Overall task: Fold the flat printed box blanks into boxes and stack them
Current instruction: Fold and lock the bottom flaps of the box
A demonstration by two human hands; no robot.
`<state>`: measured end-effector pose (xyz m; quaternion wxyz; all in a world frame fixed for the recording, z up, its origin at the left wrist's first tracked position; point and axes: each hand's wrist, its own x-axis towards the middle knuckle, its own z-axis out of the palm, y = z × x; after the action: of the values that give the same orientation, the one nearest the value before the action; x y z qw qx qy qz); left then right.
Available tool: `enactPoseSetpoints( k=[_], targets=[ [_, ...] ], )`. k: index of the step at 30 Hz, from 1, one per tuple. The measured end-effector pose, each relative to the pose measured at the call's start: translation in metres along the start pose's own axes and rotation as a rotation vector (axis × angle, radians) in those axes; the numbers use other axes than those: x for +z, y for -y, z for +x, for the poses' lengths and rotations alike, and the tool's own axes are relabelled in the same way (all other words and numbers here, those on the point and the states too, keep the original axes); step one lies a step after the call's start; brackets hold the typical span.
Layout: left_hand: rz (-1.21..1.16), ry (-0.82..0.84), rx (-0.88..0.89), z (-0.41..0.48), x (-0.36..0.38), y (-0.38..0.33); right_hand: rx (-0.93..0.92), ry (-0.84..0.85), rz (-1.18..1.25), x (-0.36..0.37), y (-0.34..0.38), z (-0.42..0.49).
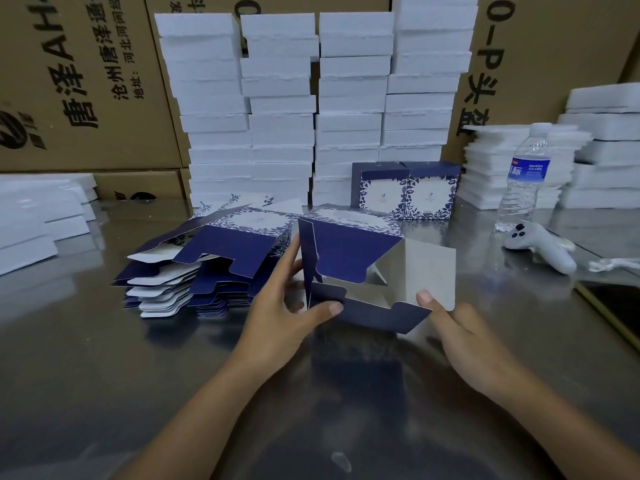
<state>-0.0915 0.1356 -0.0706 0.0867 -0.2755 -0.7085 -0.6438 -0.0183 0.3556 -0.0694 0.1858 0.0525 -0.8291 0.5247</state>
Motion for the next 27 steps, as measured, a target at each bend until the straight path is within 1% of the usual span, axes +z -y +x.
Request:
enactPoseSetpoints(
  k=[2, 3, 5, 9, 11, 15, 17, 20, 24, 27],
  targets=[
    [0.001, -0.008, 0.017, 0.000, 0.001, -0.002, 0.008, -0.014, 0.021, -0.001, 0.000, 0.001],
    [0.036, -0.016, 0.055, -0.001, 0.002, -0.004, 0.017, -0.026, 0.031, -0.001, 0.000, 0.001],
    [0.178, -0.023, 0.166, -0.003, 0.002, -0.007, 0.026, -0.048, 0.046, -0.001, 0.002, 0.002],
    [0.544, 0.006, 0.359, -0.006, 0.000, -0.012, 0.011, -0.055, -0.024, -0.002, 0.006, -0.001],
    [0.620, 0.002, 0.402, -0.006, -0.001, -0.012, -0.009, -0.046, -0.059, -0.001, 0.007, -0.003],
    [0.525, -0.024, 0.398, -0.005, 0.000, -0.012, -0.043, -0.058, -0.045, -0.002, 0.002, -0.002],
    [0.467, -0.092, 0.368, -0.005, 0.001, -0.011, -0.054, -0.085, -0.057, -0.004, 0.000, 0.000],
    [0.420, -0.214, 0.298, -0.004, 0.000, -0.009, -0.134, -0.159, -0.025, 0.000, 0.006, 0.000],
    [0.352, -0.262, 0.215, -0.002, 0.000, -0.004, -0.163, -0.103, 0.030, 0.006, 0.011, 0.000],
    [0.362, -0.289, 0.218, -0.003, 0.003, -0.002, -0.169, -0.088, 0.046, 0.006, 0.013, -0.002]
  ],
)
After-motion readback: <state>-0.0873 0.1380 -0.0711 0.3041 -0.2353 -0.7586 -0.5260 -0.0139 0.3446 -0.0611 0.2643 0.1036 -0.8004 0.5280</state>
